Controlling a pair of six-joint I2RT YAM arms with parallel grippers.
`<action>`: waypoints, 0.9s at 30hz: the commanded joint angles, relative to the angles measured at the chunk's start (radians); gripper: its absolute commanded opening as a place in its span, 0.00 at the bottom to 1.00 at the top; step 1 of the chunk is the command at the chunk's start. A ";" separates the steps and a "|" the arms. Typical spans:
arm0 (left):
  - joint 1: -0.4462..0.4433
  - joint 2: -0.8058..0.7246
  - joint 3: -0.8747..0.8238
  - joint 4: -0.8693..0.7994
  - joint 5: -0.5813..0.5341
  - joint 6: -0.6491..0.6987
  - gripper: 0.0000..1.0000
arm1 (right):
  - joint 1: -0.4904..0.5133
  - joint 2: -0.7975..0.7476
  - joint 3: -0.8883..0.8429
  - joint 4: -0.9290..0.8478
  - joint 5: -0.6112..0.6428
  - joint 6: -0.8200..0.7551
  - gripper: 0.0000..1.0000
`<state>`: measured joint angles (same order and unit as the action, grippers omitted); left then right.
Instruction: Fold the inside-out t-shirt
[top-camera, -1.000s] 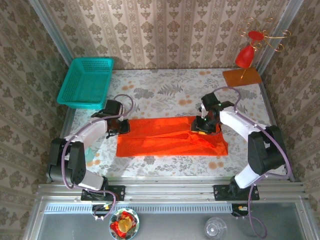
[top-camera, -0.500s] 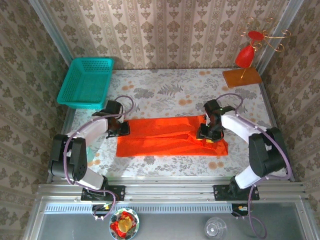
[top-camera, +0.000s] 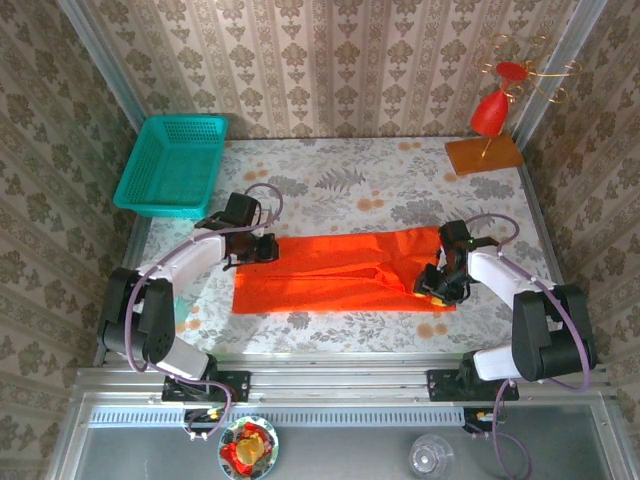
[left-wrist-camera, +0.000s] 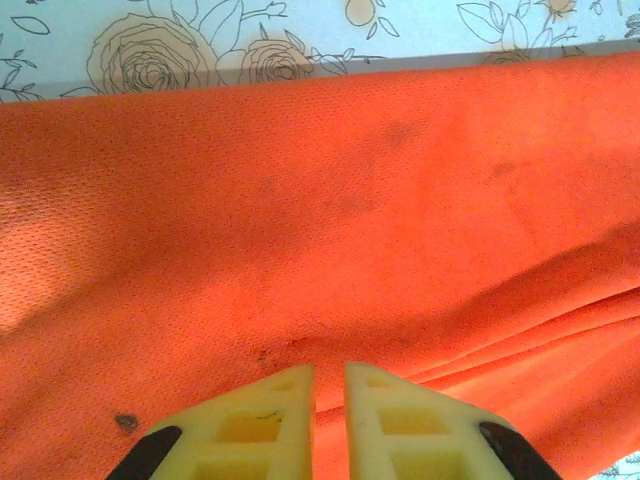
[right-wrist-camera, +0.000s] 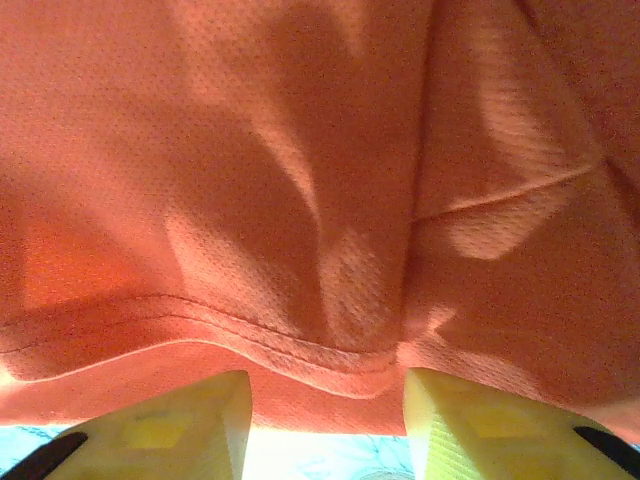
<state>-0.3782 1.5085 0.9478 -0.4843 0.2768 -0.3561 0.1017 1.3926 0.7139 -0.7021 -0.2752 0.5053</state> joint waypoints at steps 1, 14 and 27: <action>-0.001 0.011 0.002 -0.005 -0.001 -0.016 0.16 | -0.007 0.019 -0.021 0.078 -0.080 0.021 0.42; 0.001 0.000 0.002 -0.010 -0.027 -0.016 0.16 | -0.007 -0.234 -0.040 -0.032 -0.044 0.088 0.05; 0.029 0.028 0.017 -0.047 -0.041 0.011 0.16 | -0.007 -0.214 -0.036 -0.048 -0.006 0.115 0.34</action>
<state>-0.3618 1.5181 0.9478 -0.4900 0.2546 -0.3592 0.0998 1.2095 0.6331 -0.7044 -0.3157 0.6090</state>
